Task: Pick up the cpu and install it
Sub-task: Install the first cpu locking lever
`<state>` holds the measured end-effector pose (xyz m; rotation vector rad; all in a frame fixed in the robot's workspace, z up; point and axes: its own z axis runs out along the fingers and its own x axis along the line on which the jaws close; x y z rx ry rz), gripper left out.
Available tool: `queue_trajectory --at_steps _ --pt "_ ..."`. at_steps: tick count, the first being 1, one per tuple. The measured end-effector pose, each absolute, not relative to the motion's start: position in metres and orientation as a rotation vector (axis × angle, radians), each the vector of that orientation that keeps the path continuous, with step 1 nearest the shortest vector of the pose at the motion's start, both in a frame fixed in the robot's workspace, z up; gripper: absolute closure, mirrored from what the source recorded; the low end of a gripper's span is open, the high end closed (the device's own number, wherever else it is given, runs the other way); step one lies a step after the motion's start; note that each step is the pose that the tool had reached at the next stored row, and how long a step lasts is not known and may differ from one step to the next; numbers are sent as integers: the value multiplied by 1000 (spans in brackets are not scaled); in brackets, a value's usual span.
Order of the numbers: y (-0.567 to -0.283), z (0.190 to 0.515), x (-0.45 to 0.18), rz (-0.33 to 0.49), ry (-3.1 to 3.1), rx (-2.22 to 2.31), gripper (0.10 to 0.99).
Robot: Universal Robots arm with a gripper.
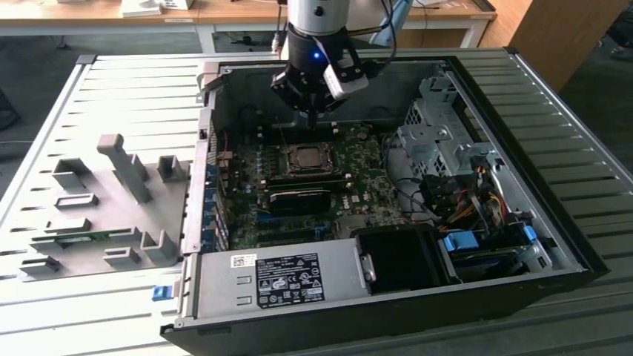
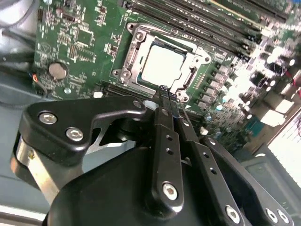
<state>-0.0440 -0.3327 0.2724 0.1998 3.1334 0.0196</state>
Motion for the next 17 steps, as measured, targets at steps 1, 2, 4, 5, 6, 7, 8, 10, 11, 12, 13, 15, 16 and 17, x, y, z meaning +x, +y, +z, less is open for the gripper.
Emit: queue_trajectory --at_steps 1,2,4,5,6,7,8,10,11,12,13,15,16,17 --pt "-333 272 -44 20 3135 172 980" --pt "-333 272 -44 20 3137 144 980" --pt "-333 272 -44 20 3139 87 980" --pt "-333 272 -44 20 3140 59 980" --pt "-333 272 -44 20 3140 29 980" --pt "-333 272 -44 20 3141 1 980" --pt "-333 271 -44 20 3141 -28 980" --pt "-333 271 -44 20 3140 -69 980" --pt "-333 271 -44 20 3140 -69 980" --pt "-333 271 -45 20 3140 -68 980" --pt "-333 271 -46 20 3140 -66 980" --pt "-333 270 -49 20 3140 -66 980" --pt "-333 270 -52 20 3140 -66 980" --pt "-333 269 -54 20 3140 -65 980"
